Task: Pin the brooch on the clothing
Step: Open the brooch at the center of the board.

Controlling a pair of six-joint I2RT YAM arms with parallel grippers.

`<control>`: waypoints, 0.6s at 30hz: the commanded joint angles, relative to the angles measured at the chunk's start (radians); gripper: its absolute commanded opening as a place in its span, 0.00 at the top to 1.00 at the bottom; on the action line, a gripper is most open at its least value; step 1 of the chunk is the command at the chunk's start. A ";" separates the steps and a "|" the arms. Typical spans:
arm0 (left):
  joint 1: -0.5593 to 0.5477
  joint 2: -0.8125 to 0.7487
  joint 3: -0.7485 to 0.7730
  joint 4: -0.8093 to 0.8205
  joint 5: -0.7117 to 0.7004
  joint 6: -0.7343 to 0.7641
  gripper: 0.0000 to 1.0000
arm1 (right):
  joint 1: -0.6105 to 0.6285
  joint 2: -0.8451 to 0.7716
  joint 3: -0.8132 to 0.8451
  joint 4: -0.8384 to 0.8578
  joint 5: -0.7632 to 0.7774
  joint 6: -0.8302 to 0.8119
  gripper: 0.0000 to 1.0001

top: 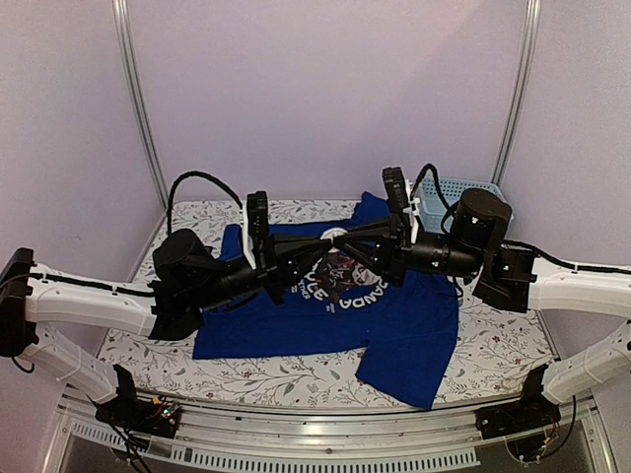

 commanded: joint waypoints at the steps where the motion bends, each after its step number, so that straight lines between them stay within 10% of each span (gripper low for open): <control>1: -0.051 0.016 0.030 -0.035 0.050 0.027 1.00 | 0.010 0.026 0.023 -0.052 0.033 -0.016 0.87; 18: -0.024 -0.075 0.007 -0.133 -0.140 0.119 1.00 | 0.010 -0.097 0.057 -0.318 -0.098 -0.216 0.44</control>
